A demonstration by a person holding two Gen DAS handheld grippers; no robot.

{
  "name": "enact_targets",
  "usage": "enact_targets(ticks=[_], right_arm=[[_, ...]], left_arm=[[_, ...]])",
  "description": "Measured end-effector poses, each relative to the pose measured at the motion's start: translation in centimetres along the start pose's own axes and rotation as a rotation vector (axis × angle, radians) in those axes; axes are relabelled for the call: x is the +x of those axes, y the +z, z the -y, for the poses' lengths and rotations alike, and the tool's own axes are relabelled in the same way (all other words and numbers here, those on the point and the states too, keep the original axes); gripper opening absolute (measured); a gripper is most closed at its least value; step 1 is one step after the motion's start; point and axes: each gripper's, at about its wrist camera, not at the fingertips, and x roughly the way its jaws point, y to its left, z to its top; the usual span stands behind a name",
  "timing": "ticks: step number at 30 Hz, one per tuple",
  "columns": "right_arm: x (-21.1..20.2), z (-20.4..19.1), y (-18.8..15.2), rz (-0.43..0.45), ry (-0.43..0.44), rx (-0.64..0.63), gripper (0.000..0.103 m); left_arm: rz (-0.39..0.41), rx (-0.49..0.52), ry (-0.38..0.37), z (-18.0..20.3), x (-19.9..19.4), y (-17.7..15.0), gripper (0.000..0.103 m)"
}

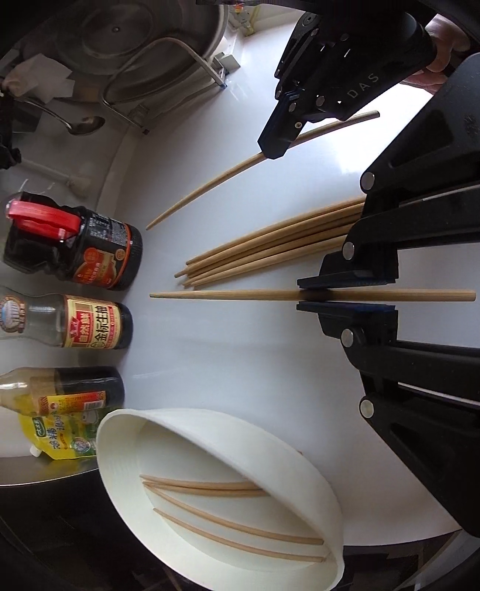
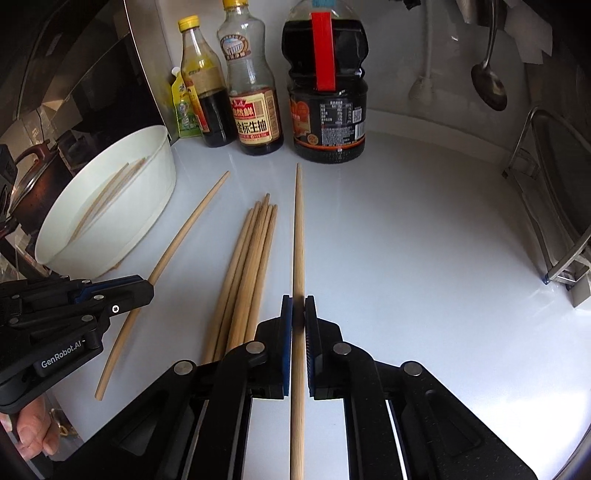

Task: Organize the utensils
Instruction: 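Carry both chopsticks into the white basin and open both tools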

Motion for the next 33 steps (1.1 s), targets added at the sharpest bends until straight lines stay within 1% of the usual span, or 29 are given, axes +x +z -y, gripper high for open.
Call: enact_targets(ticks=[3,7,11,15,19,22,25,29,33], right_arm=[[-1.4,-1.2,1.5,0.033,0.014,0.012,0.006],[-2.8,-3.8,4.0,0.071,0.060,0.012,0.006],[-2.0,-7.6,6.6,0.077,0.111,-0.007,0.006],[-0.3,-11.5,9.1,0.077,0.171,-0.008,0.006],[2.3,-15.8,11.3,0.042,0.210,-0.024,0.006],[3.9,-19.2,12.3,0.016,0.215,-0.069,0.006],[5.5,-21.7,13.0,-0.012,0.225,-0.093,0.006],[8.3,-23.3,13.6,-0.082,0.231,-0.083,0.006],[10.2,-23.7,13.8,-0.133,0.209,-0.066,0.006]], left_arm=[[0.038,0.000,-0.005,-1.1,-2.1,1.3,0.007],[0.093,-0.014,0.012,-3.8,-4.7,2.9,0.007],[0.119,-0.052,0.041,-7.9,-6.1,4.3,0.007],[0.130,-0.081,0.094,-12.7,-6.9,5.4,0.007],[0.107,-0.112,0.158,-17.8,-6.4,5.9,0.007],[0.088,-0.128,0.175,-20.6,-5.6,6.1,0.007],[0.073,-0.133,0.181,-22.5,-4.7,6.5,0.007],[0.046,-0.135,0.168,-24.1,-3.1,6.7,0.007],[0.006,-0.144,0.150,-25.2,-1.2,6.6,0.007]])
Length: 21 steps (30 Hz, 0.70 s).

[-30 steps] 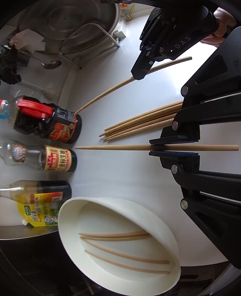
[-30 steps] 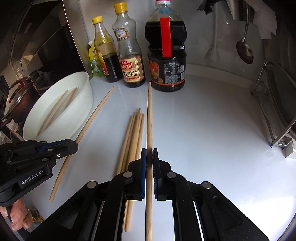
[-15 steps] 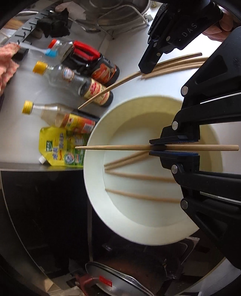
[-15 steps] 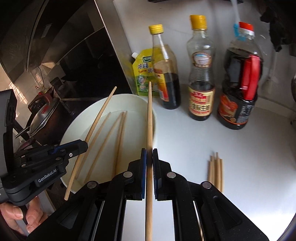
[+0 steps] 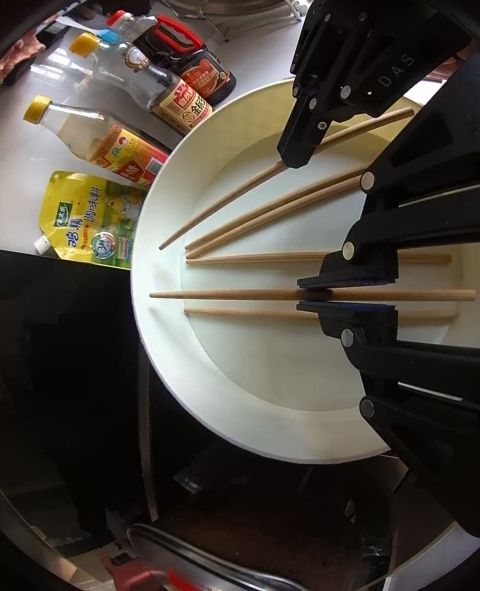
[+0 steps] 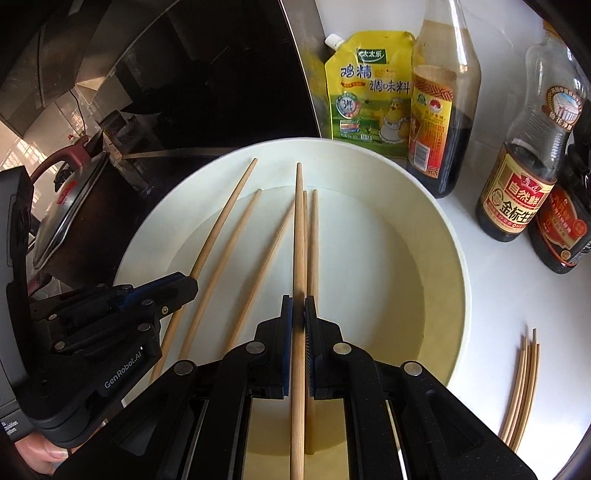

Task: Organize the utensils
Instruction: 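Carry both chopsticks into the white basin and open both tools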

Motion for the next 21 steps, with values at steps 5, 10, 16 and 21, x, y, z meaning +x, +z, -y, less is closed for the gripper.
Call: enact_targets(ticks=[5,10,16,21], right_arm=[[1.4,0.0,0.0,-0.031,-0.034,0.006,0.006],[2.3,0.6,-0.2,-0.051,-0.045,0.024,0.006],[3.0,0.8,-0.1,-0.072,-0.046,0.029,0.007],[2.1,1.0,-0.1,-0.055,-0.046,0.040,0.016]], left_arm=[[-0.047,0.013,-0.009,-0.6,1.8,-0.1,0.007],[-0.065,0.010,-0.019,-0.8,2.6,0.2,0.007],[-0.072,0.009,-0.021,-0.9,2.8,0.1,0.008],[-0.054,-0.012,-0.021,-1.4,2.2,0.2,0.014]])
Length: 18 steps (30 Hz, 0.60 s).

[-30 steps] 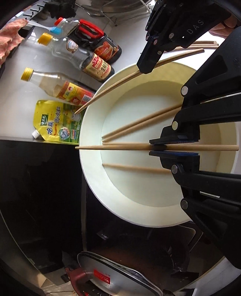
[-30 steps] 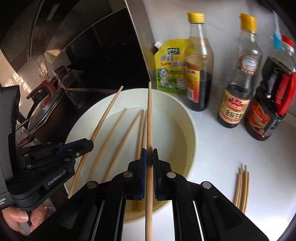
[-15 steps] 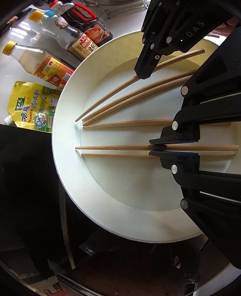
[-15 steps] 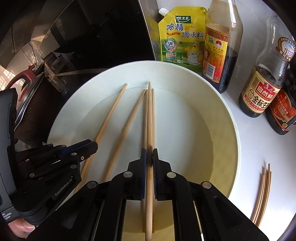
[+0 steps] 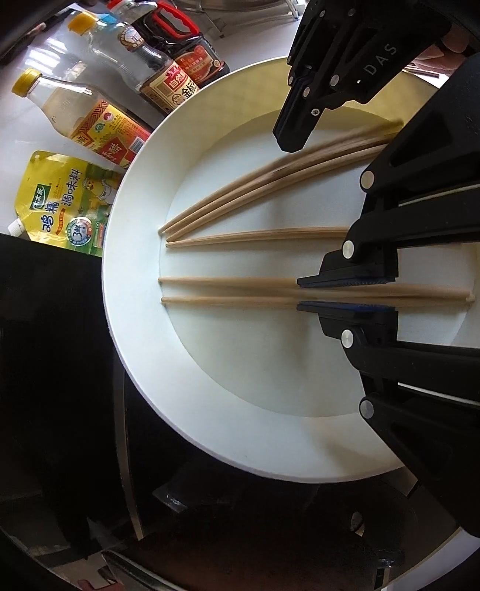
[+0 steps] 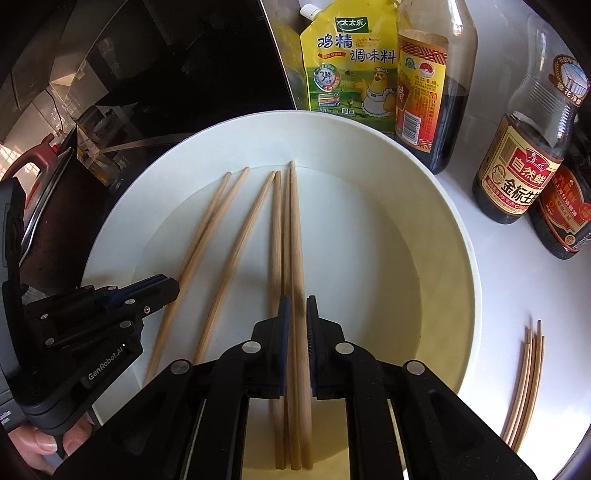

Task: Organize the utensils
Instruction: 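Carry both chopsticks into the white basin and open both tools, then withdraw both open tools from the basin back toward the chopstick row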

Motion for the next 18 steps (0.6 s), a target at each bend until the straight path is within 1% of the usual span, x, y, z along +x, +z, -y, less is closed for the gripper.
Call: enact_targets(ticks=[1,2,4,7,9,10,12,14,15,16,18], right_arm=[[-0.2,0.1,0.0,0.007,-0.001,0.004,0.020],[-0.5,0.2,0.0,0.015,-0.002,0.007,0.021],[-0.9,0.3,-0.1,0.028,-0.003,0.010,0.024],[-1.5,0.1,-0.2,0.041,-0.020,-0.001,0.025],[-1.8,-0.2,-0.3,0.047,-0.026,-0.011,0.028],[-2.0,-0.2,-0.4,0.049,-0.025,-0.012,0.032],[-2.4,-0.4,-0.5,0.053,-0.025,-0.011,0.036],[-2.9,-0.5,-0.8,0.063,-0.027,-0.011,0.036],[-3.4,-0.5,-1.0,0.069,-0.030,-0.010,0.036],[-3.6,-0.6,-1.2,0.074,-0.032,-0.008,0.038],[-4.3,-0.6,-1.7,0.083,-0.034,-0.002,0.041]], left_arm=[[0.007,-0.004,0.001,-0.1,-0.2,0.0,0.021],[0.014,-0.007,0.002,-0.2,-0.5,0.0,0.025],[0.025,-0.011,0.008,-0.4,-0.9,-0.1,0.037],[0.043,-0.014,0.015,-0.6,-1.5,-0.2,0.051],[0.053,-0.016,0.014,-0.6,-1.8,-0.3,0.055],[0.056,-0.016,0.013,-0.7,-2.1,-0.5,0.058],[0.065,-0.016,0.008,-0.7,-2.7,-0.7,0.058],[0.077,-0.012,0.007,-0.6,-3.2,-0.9,0.060],[0.084,-0.011,0.009,-0.6,-3.6,-1.1,0.062],[0.091,-0.014,0.012,-0.5,-3.9,-1.2,0.065],[0.101,-0.021,0.006,-0.5,-4.6,-1.5,0.067]])
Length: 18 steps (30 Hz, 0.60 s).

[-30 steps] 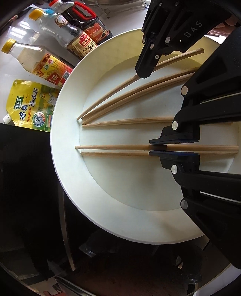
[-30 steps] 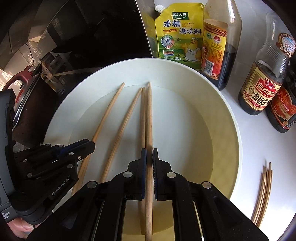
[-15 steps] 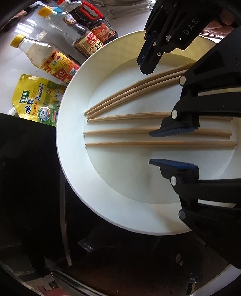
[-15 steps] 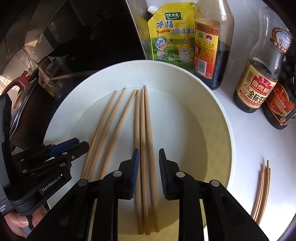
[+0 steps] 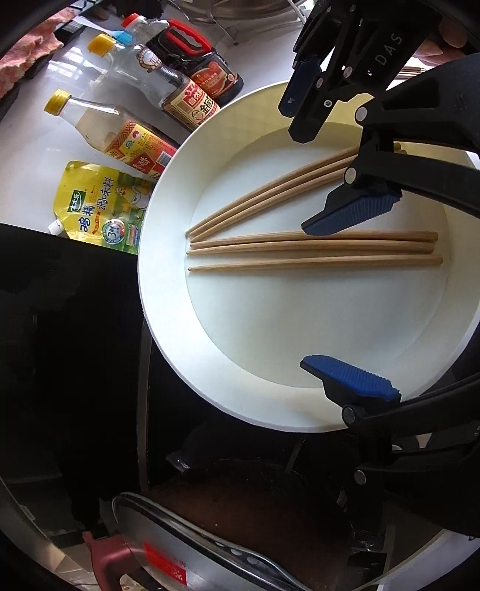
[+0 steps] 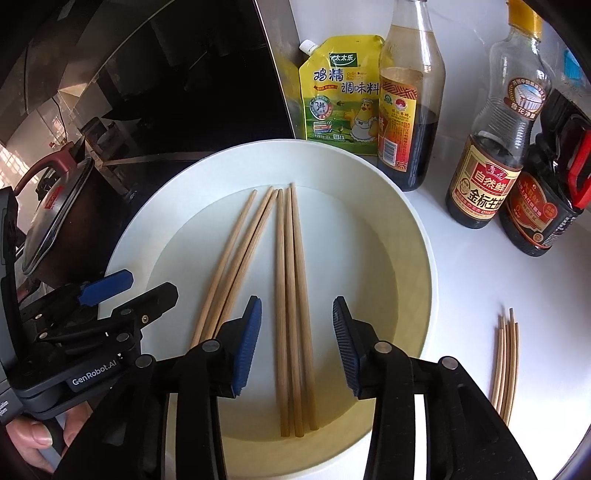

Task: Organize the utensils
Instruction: 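Withdraw both open tools from the basin back toward the chopstick row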

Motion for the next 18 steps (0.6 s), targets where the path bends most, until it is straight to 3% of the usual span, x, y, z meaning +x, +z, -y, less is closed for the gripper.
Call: enact_targets(ticks=[18], right_arm=[[-4.8,1.7,-4.2,0.045,0.027,0.055,0.041]], left_arm=[[0.027,0.011,0.017,2.6,-4.3,-3.5,0.074]])
